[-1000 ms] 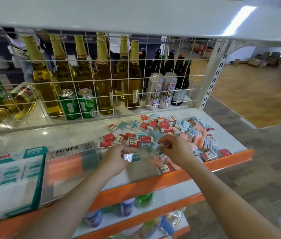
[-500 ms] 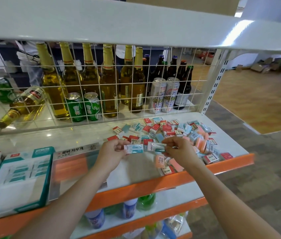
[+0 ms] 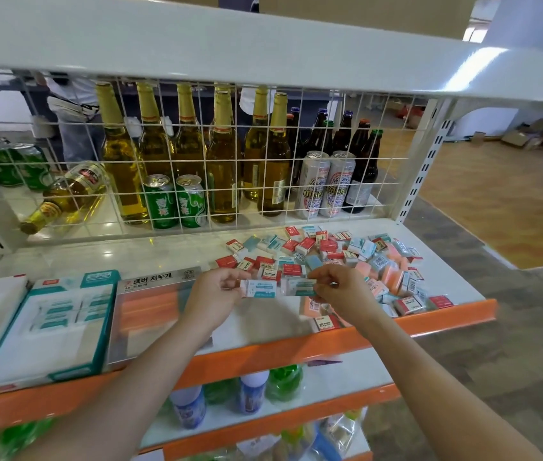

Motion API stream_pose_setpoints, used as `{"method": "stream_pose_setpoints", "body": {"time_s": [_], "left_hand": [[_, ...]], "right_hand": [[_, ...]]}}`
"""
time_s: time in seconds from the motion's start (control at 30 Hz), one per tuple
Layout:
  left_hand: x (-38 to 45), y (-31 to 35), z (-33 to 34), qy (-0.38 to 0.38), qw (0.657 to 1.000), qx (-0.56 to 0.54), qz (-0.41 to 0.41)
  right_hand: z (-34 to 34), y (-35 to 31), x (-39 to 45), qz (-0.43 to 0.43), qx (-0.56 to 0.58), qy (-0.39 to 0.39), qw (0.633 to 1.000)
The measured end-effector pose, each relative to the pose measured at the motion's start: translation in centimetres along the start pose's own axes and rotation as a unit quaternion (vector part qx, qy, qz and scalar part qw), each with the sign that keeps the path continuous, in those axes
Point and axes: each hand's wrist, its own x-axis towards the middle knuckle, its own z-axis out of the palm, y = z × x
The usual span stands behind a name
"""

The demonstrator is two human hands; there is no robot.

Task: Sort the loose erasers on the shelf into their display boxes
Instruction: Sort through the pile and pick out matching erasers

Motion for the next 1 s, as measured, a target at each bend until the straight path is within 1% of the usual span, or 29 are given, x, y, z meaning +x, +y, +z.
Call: {"method": "stream_pose_setpoints", "body": {"time_s": [0.17, 0.3, 0.43, 0.57, 0.67, 0.73, 0.87, 1.0], "left_hand": [[-0.5, -0.1, -0.8, 0.042, 0.999, 0.005, 0.012], [-1.3, -0.1, -3.0, 0.083, 0.996, 0.017, 0.014], [-1.7, -0.9, -6.3, 0.129, 0.989, 0.064, 0.016], [-1.9, -1.9, -10.5, 0.158, 0.982, 0.102, 0.028], [-2.3, -2.7, -13.9, 0.174, 0.973, 0.149, 0.028], [-2.7, -3.3, -16.2, 0.171, 0.967, 0.188, 0.021], [-3.4, -4.8, -20.6, 0.140, 0.958, 0.249, 0.005], [-3.5, -6.3, -23.8, 0.100, 0.946, 0.306, -0.025]], "right_hand": [[1.1, -1.0, 0.2, -0.019, 0.000, 0.001, 1.000], [3.2, -2.9, 0.6, -0.042, 0.004, -0.009, 0.999], [6.3, -5.4, 0.9, -0.073, 0.022, -0.028, 0.997], [10.1, -7.9, 1.2, -0.081, 0.048, -0.053, 0.994], [13.3, -9.9, 1.1, -0.091, 0.027, -0.060, 0.994], [15.3, -11.1, 0.9, -0.104, 0.006, -0.072, 0.992], [19.3, -13.2, 0.3, -0.116, -0.009, -0.101, 0.988], [22.5, -14.9, -0.5, -0.122, -0.048, -0.129, 0.983]]}}
